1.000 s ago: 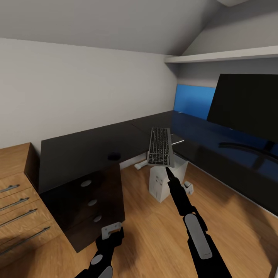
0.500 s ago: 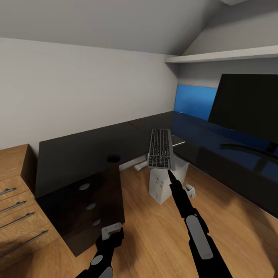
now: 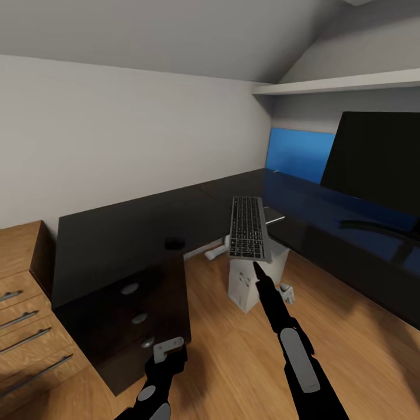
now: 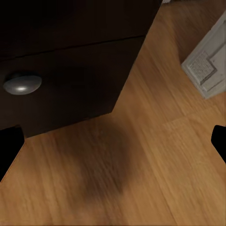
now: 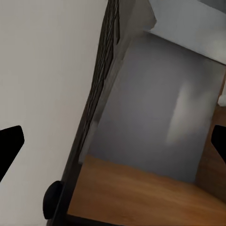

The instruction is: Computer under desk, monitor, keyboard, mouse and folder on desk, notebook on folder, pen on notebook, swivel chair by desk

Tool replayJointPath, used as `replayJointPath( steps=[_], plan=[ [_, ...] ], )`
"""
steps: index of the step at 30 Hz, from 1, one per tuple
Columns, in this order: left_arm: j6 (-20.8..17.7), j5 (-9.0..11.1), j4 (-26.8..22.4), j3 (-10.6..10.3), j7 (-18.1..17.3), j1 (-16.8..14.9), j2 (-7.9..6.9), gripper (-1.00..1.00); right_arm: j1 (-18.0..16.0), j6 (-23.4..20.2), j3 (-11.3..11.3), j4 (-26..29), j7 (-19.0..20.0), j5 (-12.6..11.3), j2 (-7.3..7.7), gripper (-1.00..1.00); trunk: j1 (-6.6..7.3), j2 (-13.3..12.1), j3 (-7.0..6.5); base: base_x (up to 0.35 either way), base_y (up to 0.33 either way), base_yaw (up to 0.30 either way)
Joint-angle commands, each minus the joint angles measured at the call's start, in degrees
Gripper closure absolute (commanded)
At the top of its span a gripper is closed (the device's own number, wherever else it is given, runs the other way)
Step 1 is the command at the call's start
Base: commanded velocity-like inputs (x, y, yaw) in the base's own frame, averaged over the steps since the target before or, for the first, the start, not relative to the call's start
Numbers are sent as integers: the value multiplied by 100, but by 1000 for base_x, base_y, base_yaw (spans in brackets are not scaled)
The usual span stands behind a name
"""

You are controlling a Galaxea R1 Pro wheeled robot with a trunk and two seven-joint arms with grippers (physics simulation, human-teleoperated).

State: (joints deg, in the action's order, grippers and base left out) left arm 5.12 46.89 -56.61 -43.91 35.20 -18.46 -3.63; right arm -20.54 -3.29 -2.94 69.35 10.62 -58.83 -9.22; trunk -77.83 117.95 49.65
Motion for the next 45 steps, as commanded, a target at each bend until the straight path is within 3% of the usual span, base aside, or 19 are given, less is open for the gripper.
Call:
replayJointPath(
  steps=[1, 16, 18, 22, 45],
  plan=[
    [55, 59, -3, -34, 30, -9, -7, -100, -3, -34, -17, 0, 28, -61, -7, -100, -1, 2, 5, 142, 147, 0],
    [59, 57, 19, -51, 40, -9, -4, -100, -3, -24, -30, 18, 23, -50, -2, -100, -1, 2, 5, 86, 75, 0],
    [62, 46, 116, -63, 40, -9, 91, -100, -3, -17, -34, 24, 27, -50, -1, -100, -1, 2, 5, 80, 4, 0],
    [67, 40, 148, -65, 40, -9, 140, -100, -3, 65, -41, 41, 28, -49, 6, -100, -1, 2, 5, 127, 1, 0],
    [68, 40, 151, -65, 40, -9, 144, -100, -3, 111, -135, 43, 22, -49, 22, -100, -1, 2, 5, 51, 0, 0]
  ],
)
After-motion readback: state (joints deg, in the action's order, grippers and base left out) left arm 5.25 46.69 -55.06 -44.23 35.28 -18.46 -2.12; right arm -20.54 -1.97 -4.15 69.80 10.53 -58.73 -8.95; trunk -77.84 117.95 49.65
